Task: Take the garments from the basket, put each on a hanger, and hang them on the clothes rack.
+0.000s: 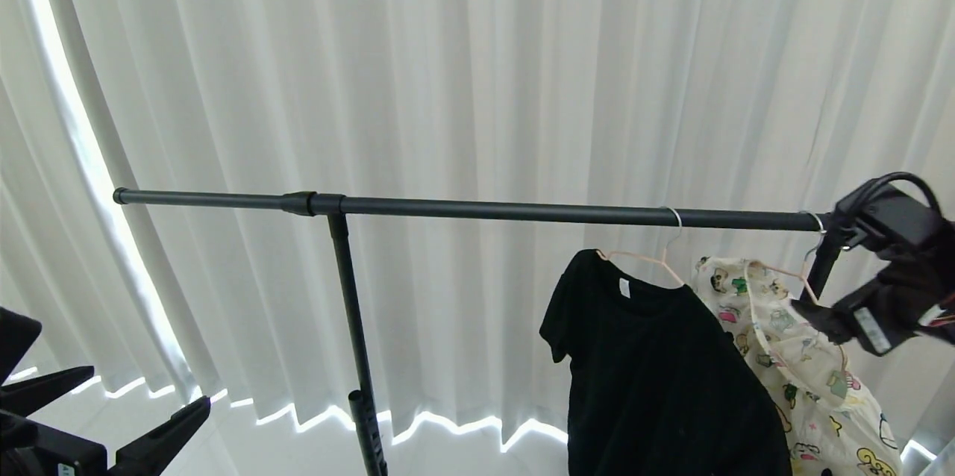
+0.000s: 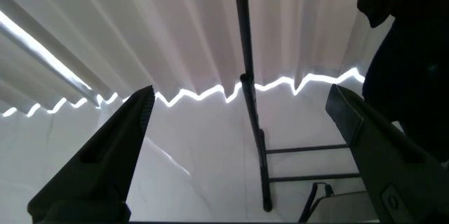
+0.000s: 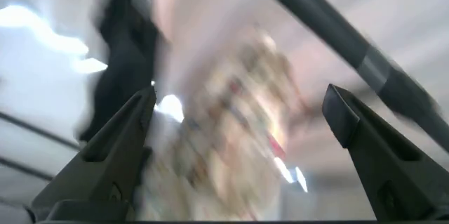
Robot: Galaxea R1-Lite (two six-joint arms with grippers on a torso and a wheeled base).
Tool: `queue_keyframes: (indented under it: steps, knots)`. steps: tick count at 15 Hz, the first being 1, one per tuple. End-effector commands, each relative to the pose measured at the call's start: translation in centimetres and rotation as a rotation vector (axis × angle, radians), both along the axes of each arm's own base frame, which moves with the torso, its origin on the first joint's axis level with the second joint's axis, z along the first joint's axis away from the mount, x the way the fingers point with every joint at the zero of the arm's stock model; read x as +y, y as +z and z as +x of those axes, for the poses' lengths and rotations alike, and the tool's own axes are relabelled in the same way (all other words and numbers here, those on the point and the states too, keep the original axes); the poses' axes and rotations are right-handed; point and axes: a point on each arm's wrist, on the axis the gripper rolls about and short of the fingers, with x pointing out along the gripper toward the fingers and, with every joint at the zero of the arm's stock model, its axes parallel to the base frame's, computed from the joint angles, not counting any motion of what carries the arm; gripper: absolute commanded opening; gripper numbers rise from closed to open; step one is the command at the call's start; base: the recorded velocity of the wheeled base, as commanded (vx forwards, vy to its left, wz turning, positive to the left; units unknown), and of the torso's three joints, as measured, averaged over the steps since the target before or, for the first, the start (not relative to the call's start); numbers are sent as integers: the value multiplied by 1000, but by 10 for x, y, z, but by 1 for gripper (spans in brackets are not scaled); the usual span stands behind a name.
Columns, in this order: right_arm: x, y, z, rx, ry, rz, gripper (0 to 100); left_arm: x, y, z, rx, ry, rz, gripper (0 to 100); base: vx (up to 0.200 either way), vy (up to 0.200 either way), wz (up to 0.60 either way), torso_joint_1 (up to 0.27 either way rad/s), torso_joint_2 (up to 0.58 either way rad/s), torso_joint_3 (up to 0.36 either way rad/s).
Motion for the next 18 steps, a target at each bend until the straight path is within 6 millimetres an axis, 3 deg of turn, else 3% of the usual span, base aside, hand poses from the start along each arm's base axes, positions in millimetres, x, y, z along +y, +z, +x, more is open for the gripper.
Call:
queue_keyframes:
  steps: [1,4,11,18]
  knots:
    - [-47,15,-35,-50,-169,-98,100,5,-6,-13,-31,3,-8,100,0,0,0,0,0,0]
    - [-56,17,-42,-90,-121,-84,100,9,-18,-21,-20,15,-2,100,0,0,0,0,0,0]
    - [-57,0,-43,-95,-131,-104,100,14,-21,-26,-35,88,-4,100,-200,0,0,6,4,4]
    - [-60,1,-45,-105,-157,-107,100,17,-27,-31,-41,117,-8,100,-171,0,0,-3,1,3]
